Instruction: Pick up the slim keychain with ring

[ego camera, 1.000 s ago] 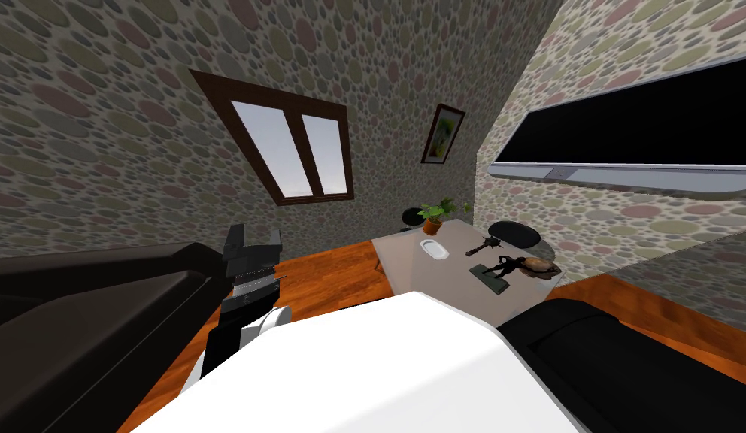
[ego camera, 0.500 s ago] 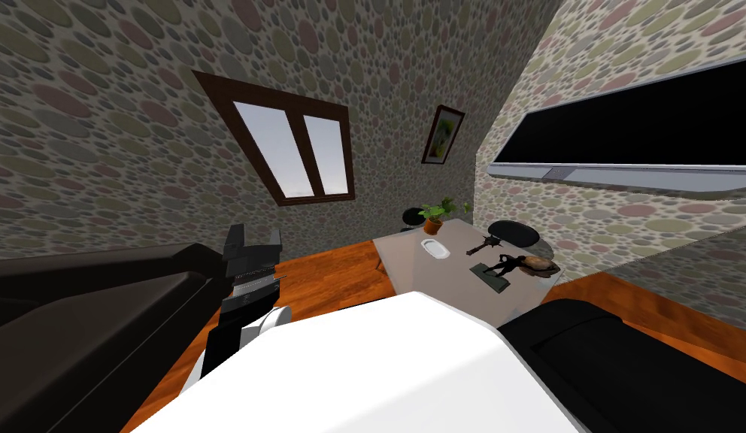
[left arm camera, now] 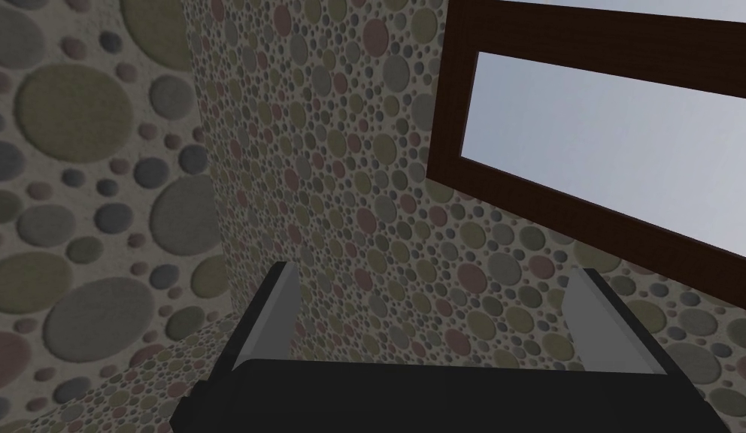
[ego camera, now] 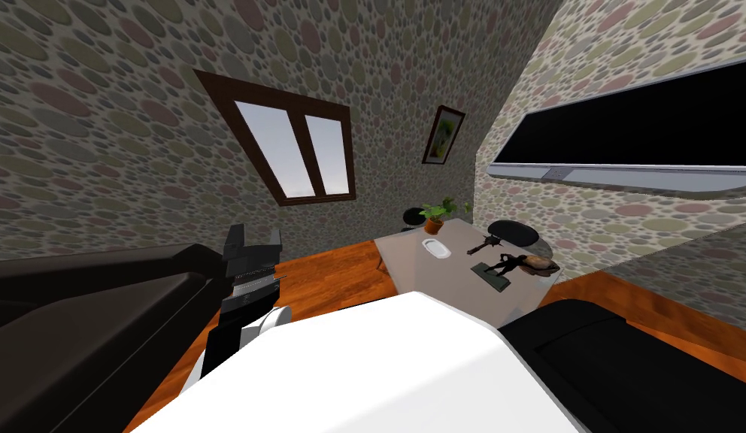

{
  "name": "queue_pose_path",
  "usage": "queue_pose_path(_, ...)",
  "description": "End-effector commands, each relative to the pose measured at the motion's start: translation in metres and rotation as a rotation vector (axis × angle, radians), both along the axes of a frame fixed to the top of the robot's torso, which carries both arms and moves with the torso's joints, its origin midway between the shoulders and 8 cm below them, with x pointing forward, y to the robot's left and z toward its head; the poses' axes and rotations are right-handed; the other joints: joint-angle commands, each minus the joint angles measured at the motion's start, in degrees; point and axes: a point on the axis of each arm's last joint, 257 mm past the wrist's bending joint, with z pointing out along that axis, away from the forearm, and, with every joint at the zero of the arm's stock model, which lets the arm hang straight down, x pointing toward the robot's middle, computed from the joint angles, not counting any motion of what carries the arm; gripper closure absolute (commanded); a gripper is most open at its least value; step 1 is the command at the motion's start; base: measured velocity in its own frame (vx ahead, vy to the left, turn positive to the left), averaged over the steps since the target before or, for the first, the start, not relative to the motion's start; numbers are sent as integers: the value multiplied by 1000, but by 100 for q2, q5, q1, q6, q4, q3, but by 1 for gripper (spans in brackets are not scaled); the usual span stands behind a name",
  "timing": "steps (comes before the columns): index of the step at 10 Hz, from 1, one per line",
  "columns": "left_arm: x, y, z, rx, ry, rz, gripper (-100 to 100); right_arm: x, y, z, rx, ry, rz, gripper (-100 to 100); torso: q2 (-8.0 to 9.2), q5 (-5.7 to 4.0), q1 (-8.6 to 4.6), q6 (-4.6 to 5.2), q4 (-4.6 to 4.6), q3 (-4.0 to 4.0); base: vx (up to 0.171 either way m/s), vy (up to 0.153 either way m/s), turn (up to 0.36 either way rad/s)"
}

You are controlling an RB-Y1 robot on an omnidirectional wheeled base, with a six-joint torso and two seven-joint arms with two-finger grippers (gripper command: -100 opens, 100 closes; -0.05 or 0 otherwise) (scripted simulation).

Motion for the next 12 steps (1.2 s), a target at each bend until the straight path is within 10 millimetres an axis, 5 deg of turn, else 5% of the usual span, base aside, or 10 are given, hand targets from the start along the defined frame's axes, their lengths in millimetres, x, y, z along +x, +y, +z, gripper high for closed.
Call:
queue_pose_path(1,0,0,0,0,0,0,0,-3,-3,-1,6,4,-1,100,0,0,0,0,0,0,-3,45,-9)
queue_pose_path(10,0,0,0,0,0,0,0,5,-50,21,-16,-13,-8,100,-1,0,8,4,-1,-1,4,48,-15)
queue_pose_path(12,0,0,0,0,0,0,0,1,-46,19,-11,-5,3,100,-2,-2,-2,4,-1,-2,4,24,-3)
